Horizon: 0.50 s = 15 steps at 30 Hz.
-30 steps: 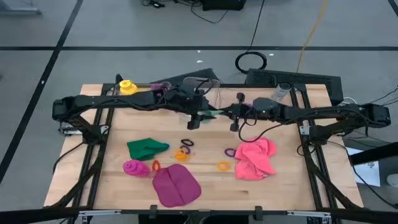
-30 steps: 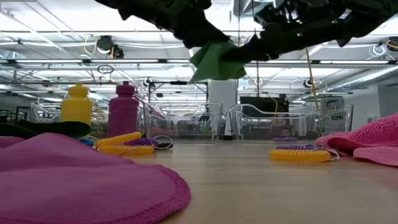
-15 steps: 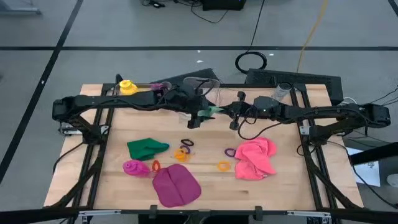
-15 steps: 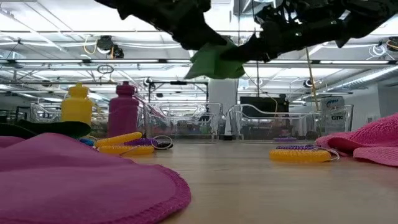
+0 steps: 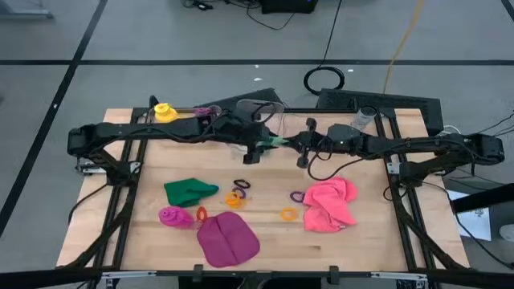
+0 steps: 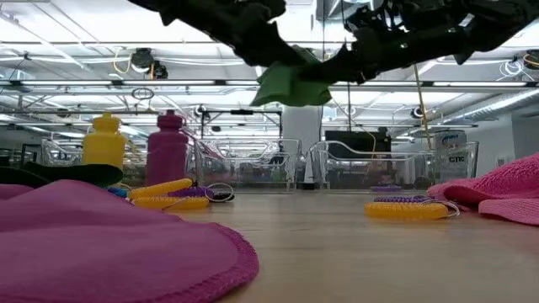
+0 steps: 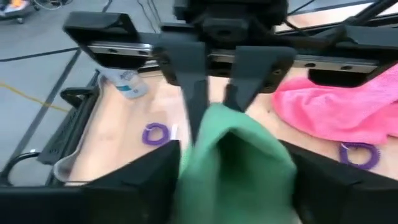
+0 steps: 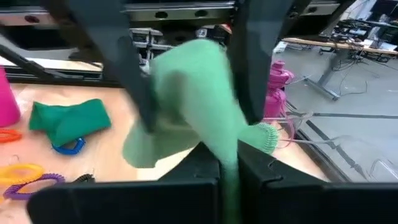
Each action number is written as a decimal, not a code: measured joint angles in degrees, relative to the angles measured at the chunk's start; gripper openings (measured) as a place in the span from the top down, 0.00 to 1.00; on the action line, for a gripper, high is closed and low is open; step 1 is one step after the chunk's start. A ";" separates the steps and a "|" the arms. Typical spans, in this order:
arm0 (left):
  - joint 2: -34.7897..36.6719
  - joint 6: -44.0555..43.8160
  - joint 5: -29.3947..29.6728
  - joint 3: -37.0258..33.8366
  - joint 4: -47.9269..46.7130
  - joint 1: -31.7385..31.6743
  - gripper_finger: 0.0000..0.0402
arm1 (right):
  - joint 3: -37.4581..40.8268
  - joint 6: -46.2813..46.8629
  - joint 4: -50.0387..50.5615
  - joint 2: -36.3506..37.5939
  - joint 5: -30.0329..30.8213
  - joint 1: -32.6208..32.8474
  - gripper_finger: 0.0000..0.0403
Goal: Pick & Place Sports Items
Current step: Put the light green microfiber towel into the middle transparent bin
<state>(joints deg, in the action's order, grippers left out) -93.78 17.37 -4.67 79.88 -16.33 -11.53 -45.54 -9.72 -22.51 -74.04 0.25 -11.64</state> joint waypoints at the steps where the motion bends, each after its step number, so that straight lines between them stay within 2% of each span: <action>1: 0.00 0.02 0.99 0.00 0.24 0.00 0.57 | 0.00 0.02 0.03 0.00 -0.68 0.00 1.00; 5: 0.02 0.02 4.53 0.00 1.33 -0.07 0.71 | 0.00 0.04 0.03 0.00 -1.85 0.00 1.00; 13: 0.02 1.11 4.93 0.00 2.73 -0.04 0.98 | 0.00 -0.18 1.20 0.00 -1.82 -0.02 1.00; 15: 0.02 1.80 4.93 0.00 2.33 -0.04 0.99 | 0.00 -0.48 1.36 0.00 -1.83 -0.02 1.00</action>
<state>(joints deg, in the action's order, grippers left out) -93.76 19.17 0.25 79.88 -14.00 -11.57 -45.54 -10.20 -21.15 -74.04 -1.58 -11.66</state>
